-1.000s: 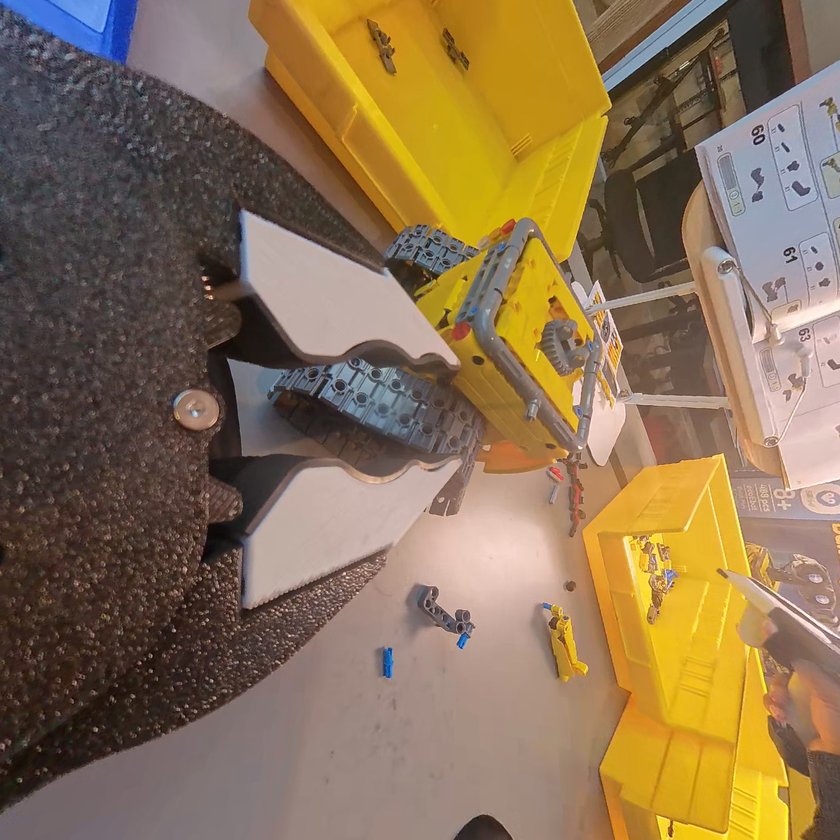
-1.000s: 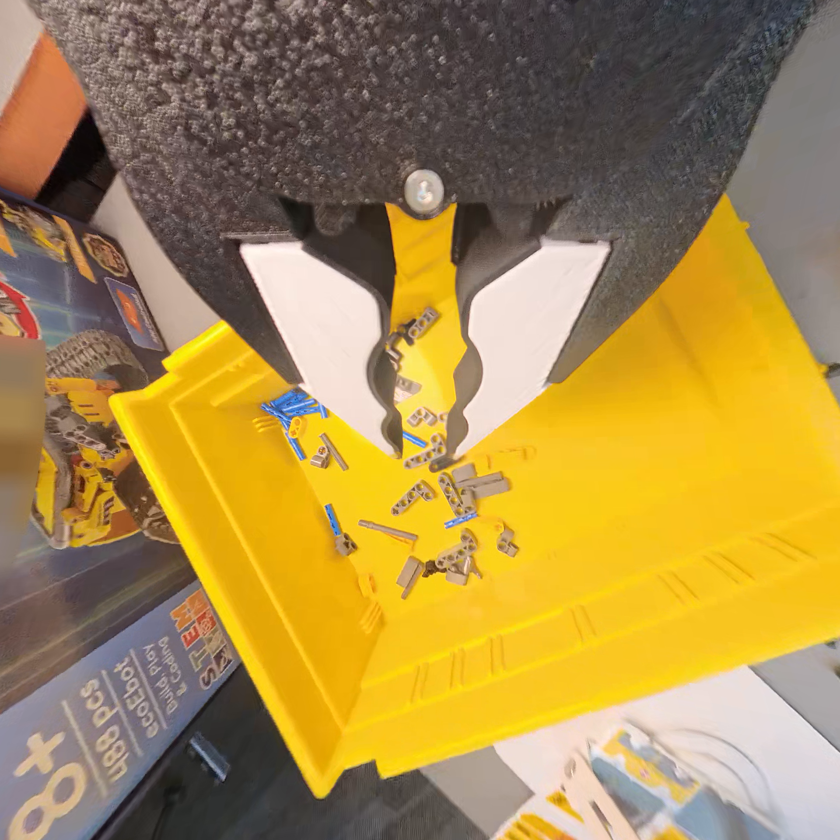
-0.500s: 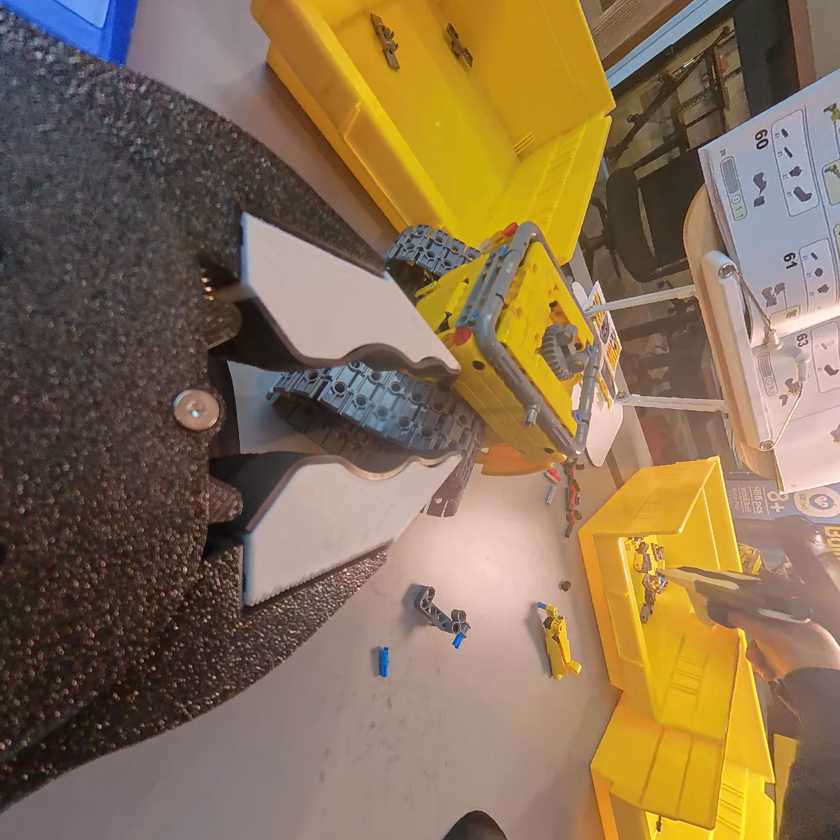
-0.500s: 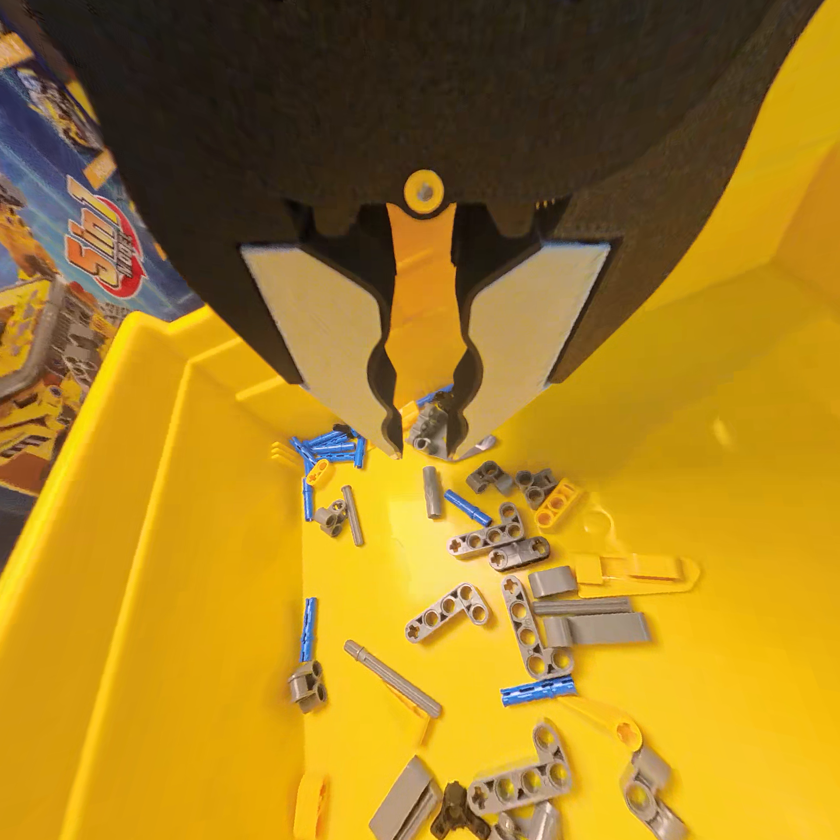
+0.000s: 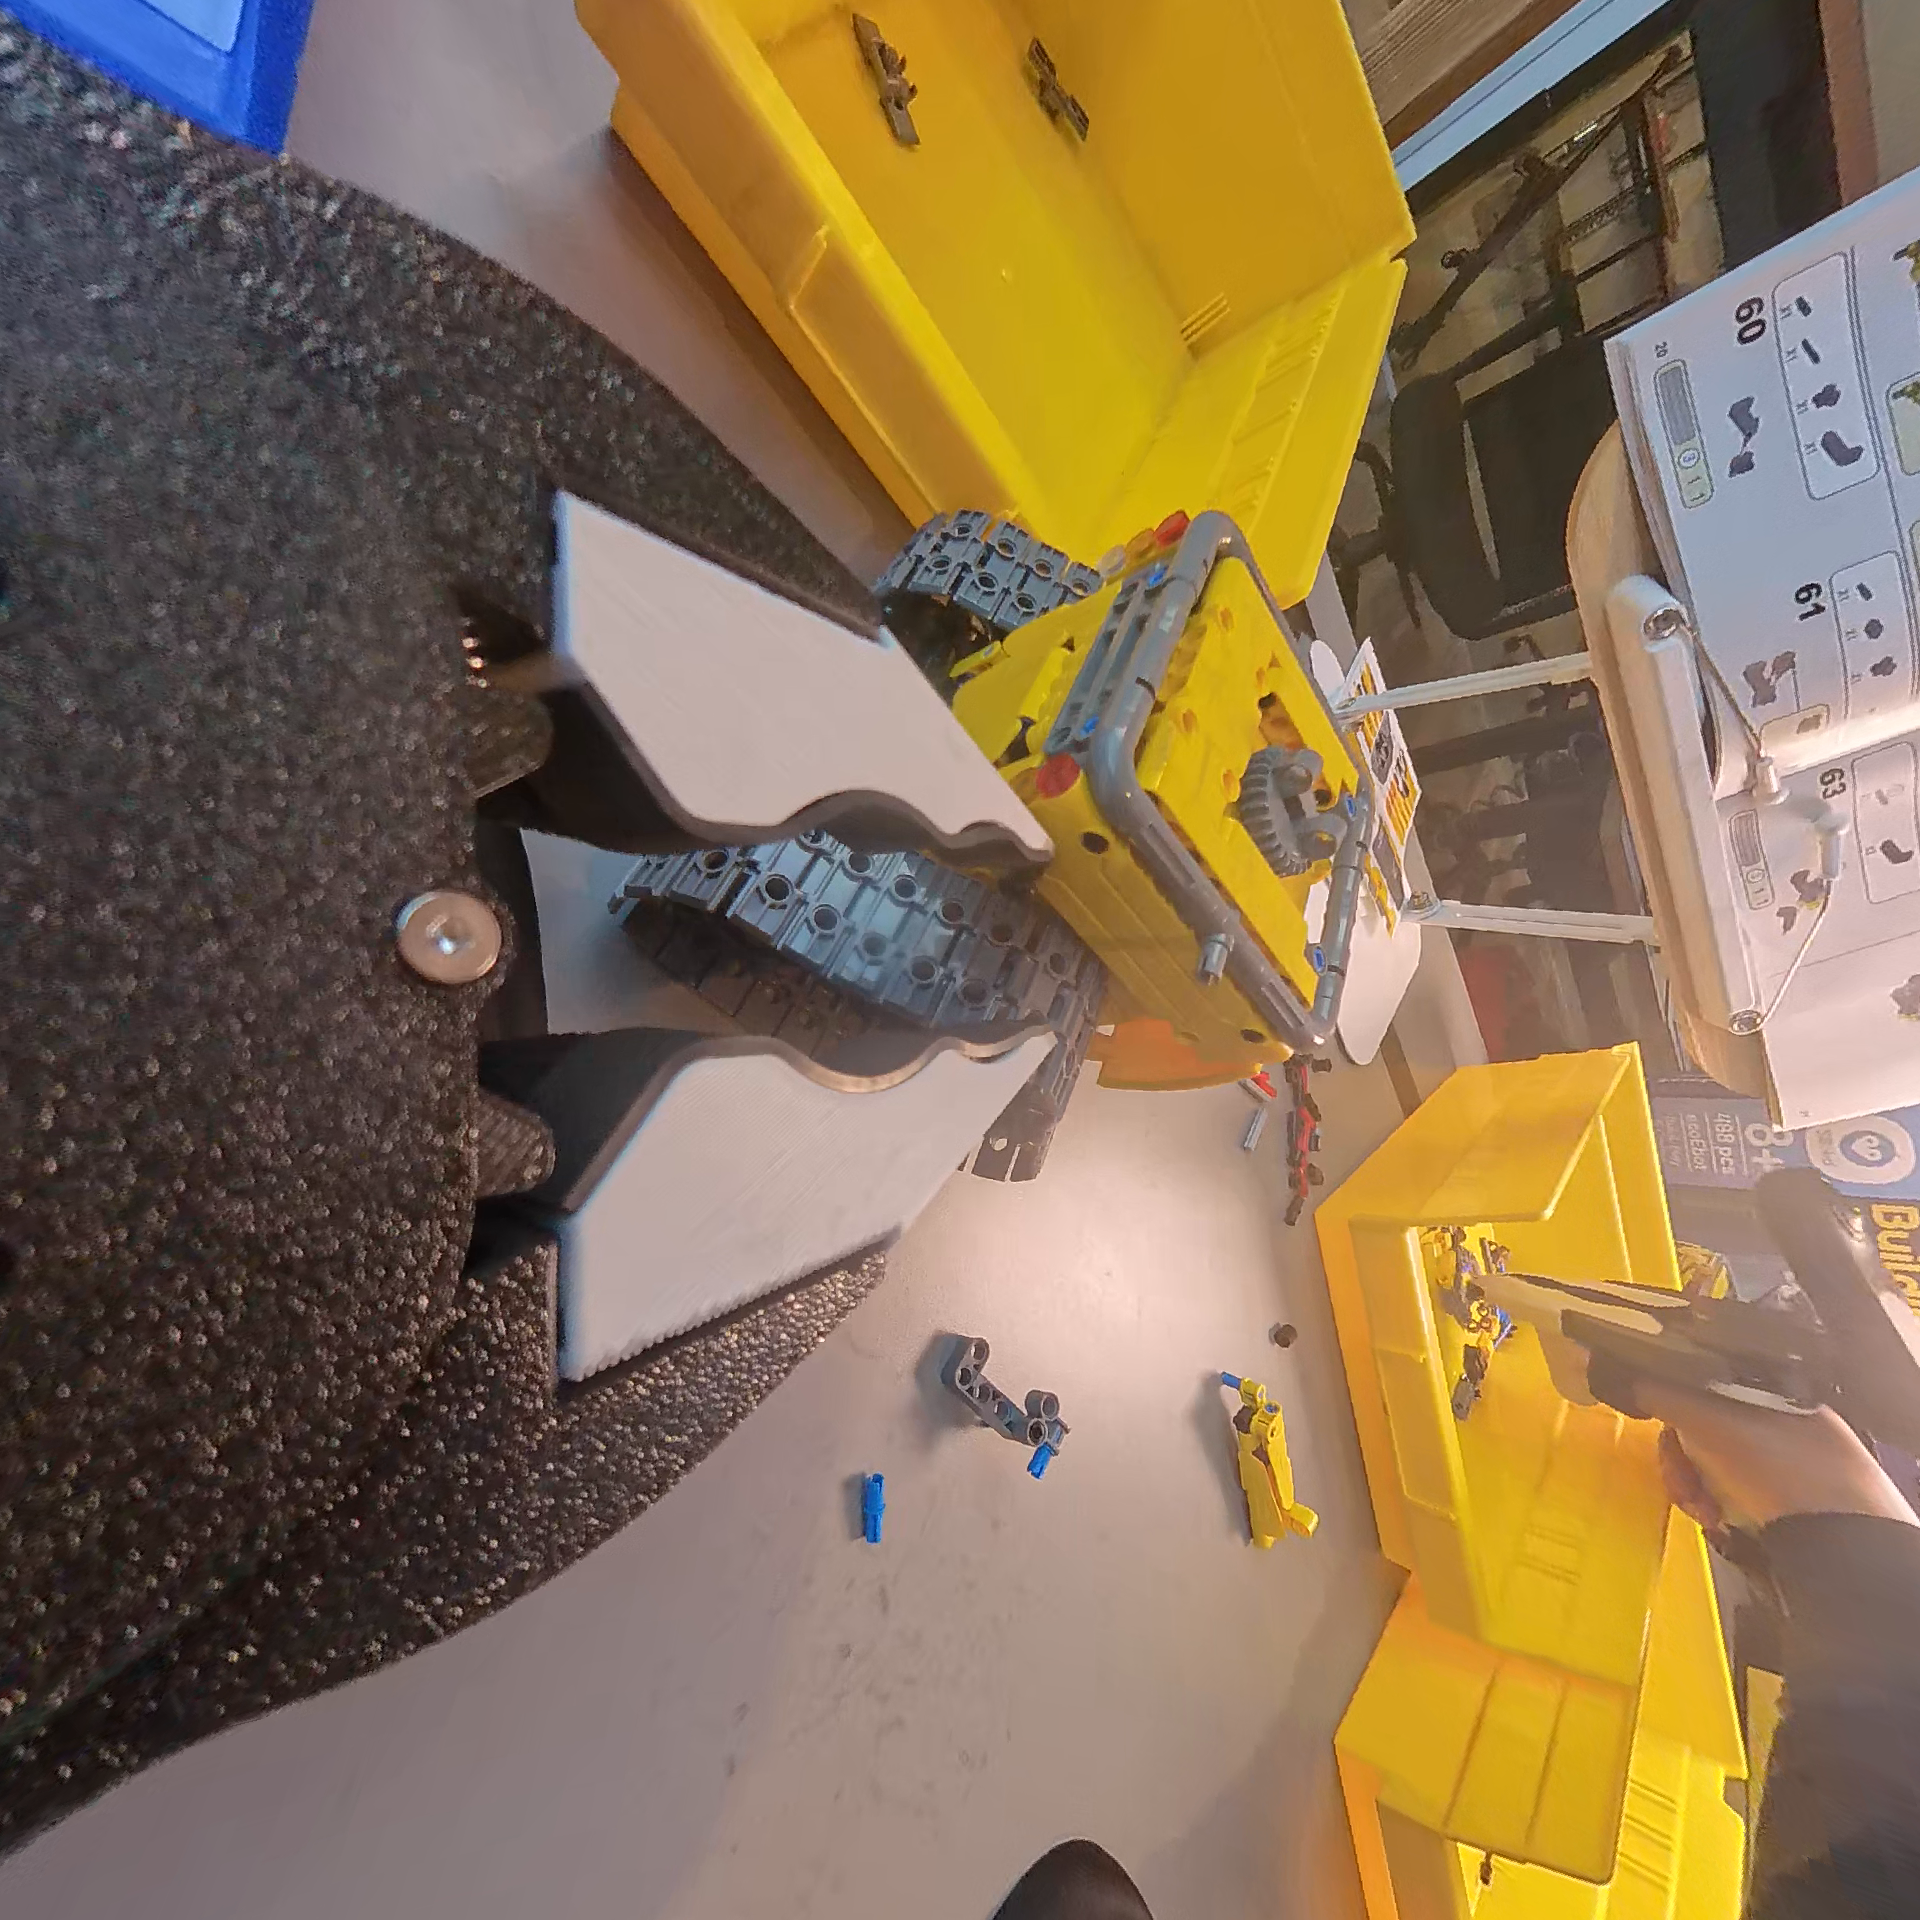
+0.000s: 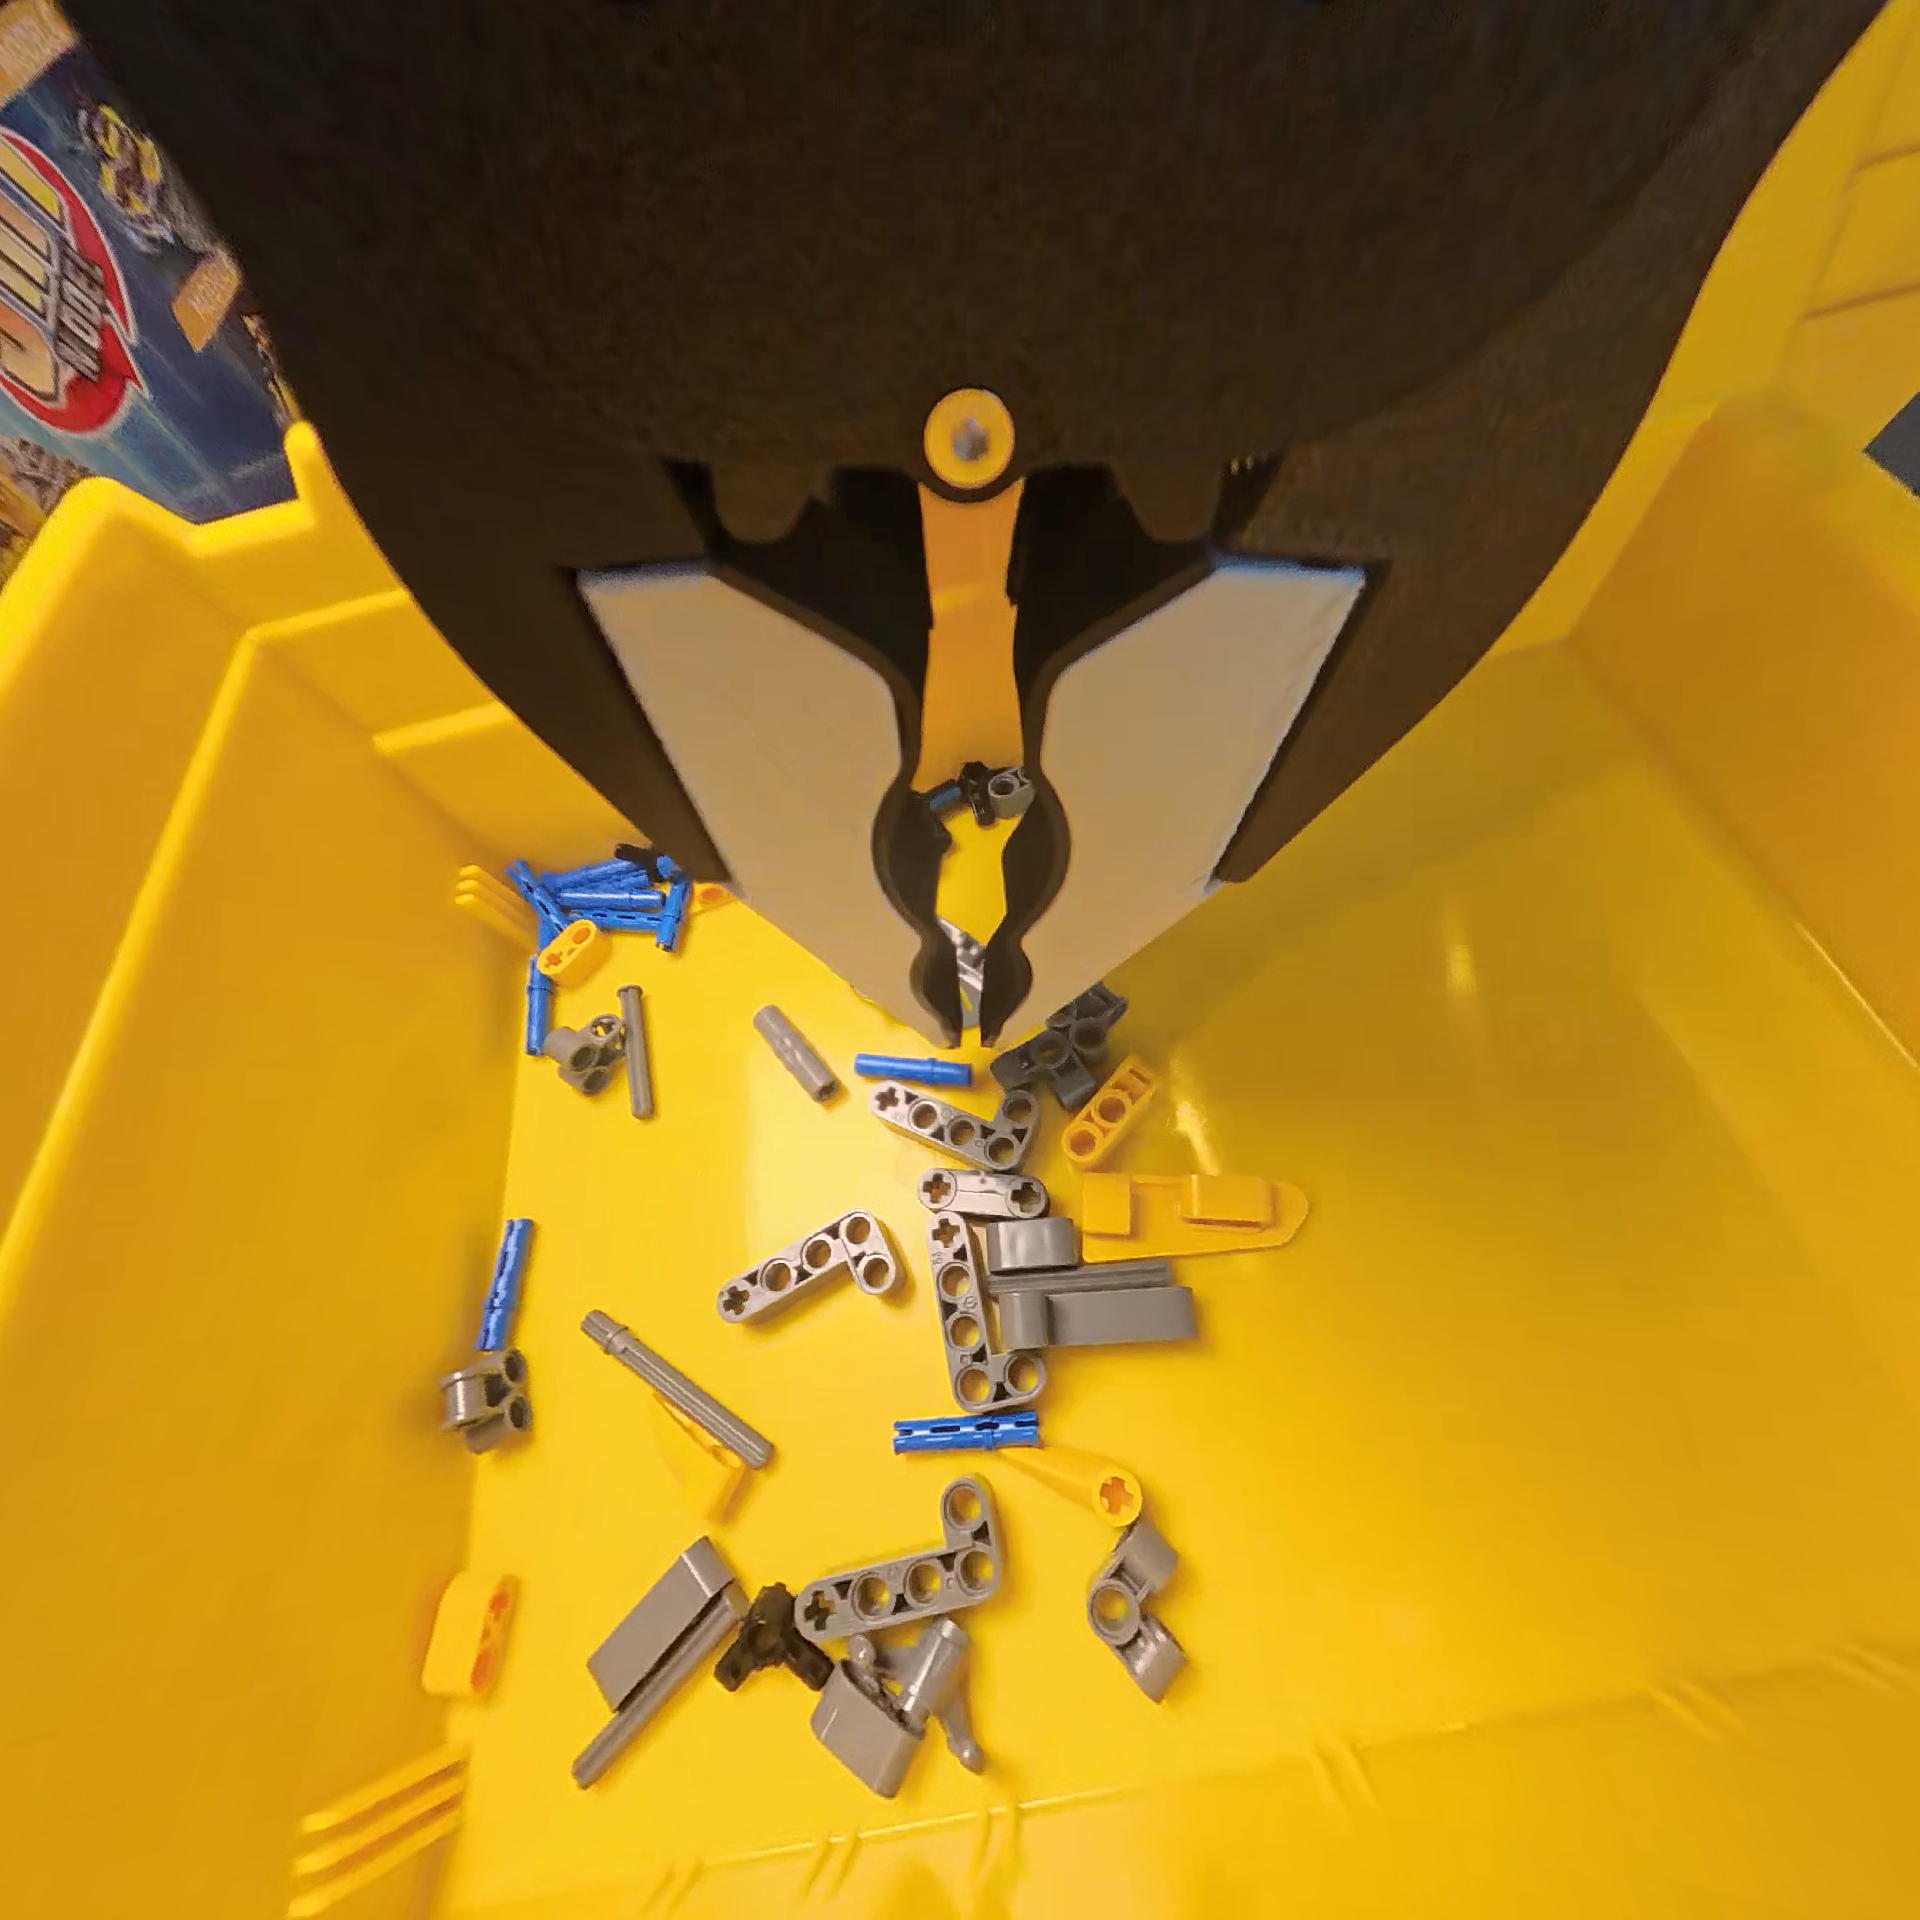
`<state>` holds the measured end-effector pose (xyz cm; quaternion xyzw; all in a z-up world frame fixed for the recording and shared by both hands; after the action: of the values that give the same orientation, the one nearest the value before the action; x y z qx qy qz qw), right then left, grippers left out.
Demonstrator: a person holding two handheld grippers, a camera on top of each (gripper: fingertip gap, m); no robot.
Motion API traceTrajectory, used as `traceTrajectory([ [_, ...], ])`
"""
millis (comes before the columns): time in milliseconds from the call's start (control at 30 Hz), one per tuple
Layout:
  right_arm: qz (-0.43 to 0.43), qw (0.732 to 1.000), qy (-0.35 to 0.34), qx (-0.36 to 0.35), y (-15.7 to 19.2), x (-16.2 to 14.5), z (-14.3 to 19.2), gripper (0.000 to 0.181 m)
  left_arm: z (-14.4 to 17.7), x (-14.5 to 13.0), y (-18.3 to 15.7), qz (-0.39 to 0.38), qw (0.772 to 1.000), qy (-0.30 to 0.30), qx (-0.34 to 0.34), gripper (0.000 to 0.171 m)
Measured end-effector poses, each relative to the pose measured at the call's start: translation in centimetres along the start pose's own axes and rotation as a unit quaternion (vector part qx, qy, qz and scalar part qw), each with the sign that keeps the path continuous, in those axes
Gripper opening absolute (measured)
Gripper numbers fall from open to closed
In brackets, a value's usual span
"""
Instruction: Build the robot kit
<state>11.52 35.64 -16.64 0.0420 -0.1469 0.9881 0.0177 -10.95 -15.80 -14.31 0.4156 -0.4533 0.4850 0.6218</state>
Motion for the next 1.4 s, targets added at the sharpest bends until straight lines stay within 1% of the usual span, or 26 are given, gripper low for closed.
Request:
traceTrajectory([
  [67,0.008,1.0,-0.003,-0.02,-0.3,-0.3,0.3,0.006,0.0,0.0,0.0,-0.001,1.0,0.001,0.0,0.027],
  [167,0.011,1.0,-0.014,-0.007,0.1,-0.4,0.8,0.011,0.0,0.0,0.0,-0.001,1.0,0.001,0.0,0.027],
  [300,0.03,0.999,-0.029,-0.02,0.7,-0.7,2.4,0.012,0.0,0.0,0.0,-0.001,1.0,0.001,0.001,0.027],
  [333,0.029,0.998,-0.048,-0.023,0.9,-0.7,3.3,0.012,0.0,0.0,0.0,-0.001,1.0,0.001,0.001,0.027],
  [433,0.024,0.989,-0.138,-0.045,1.8,-1.6,7.2,0.014,0.0,0.0,-0.1,-0.002,1.0,0.001,0.001,0.028],
  [533,0.004,0.972,-0.215,-0.09,2.7,-4.5,10.8,0.02,0.0,0.0,0.0,-0.002,1.0,0.001,0.001,0.028],
  [633,-0.034,0.955,-0.263,-0.132,3.6,-8.3,13.7,0.024,0.0,0.0,0.0,0.0,1.0,0.0,-0.003,0.028],
  [700,-0.07,0.944,-0.284,-0.155,4.0,-10.8,15.1,0.026,0.0,0.1,-0.1,-0.001,1.0,-0.001,-0.005,0.03],
  [767,-0.11,0.936,-0.28,-0.18,4.2,-13.3,15.7,0.027,0.0,0.1,-0.2,-0.005,1.0,-0.002,-0.005,0.032],
  [833,-0.146,0.935,-0.261,-0.188,4.3,-15.5,15.4,0.027,0.1,0.2,-0.3,-0.009,1.0,-0.006,-0.004,0.034],
  [900,-0.178,0.938,-0.235,-0.182,4.4,-17.4,14.3,0.027,0.3,0.3,-0.3,-0.011,1.0,-0.013,-0.001,0.035],
  [967,-0.191,0.945,-0.204,-0.172,4.5,-18.8,12.6,0.025,0.6,0.5,-0.3,-0.012,1.0,-0.022,0.001,0.035],
  [1033,-0.187,0.955,-0.171,-0.156,4.5,-19.6,10.4,0.022,0.8,0.6,-0.3,-0.014,0.999,-0.03,0.004,0.035],
  [1133,-0.208,0.963,-0.136,-0.105,4.5,-19.3,7.0,0.022,0.8,0.6,-0.3,-0.017,0.999,-0.03,0.007,0.036],
  [1233,-0.238,0.963,-0.107,-0.065,4.1,-18.5,4.0,0.023,0.8,0.7,-0.5,-0.025,0.999,-0.03,0.011,0.036],
  [1300,-0.261,0.959,-0.097,-0.044,3.5,-18.2,2.6,0.022,1.0,0.8,-0.6,-0.032,0.999,-0.037,0.014,0.036],
  [1400,-0.293,0.951,-0.094,-0.007,2.9,-18.0,1.5,0.022,1.6,0.9,-0.8,-0.036,0.998,-0.044,0.023,0.036],
])
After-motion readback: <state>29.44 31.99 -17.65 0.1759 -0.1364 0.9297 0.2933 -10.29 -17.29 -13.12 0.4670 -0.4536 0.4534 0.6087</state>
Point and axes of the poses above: each gripper's, where its closed fingertips meet, z back along the fingers, x out of its top, y = z × x across the jaws, the point moved 7 cm from there along z, back along the fingers, and after that the axes turned 8 degrees about -x, right-handed, at the moved point
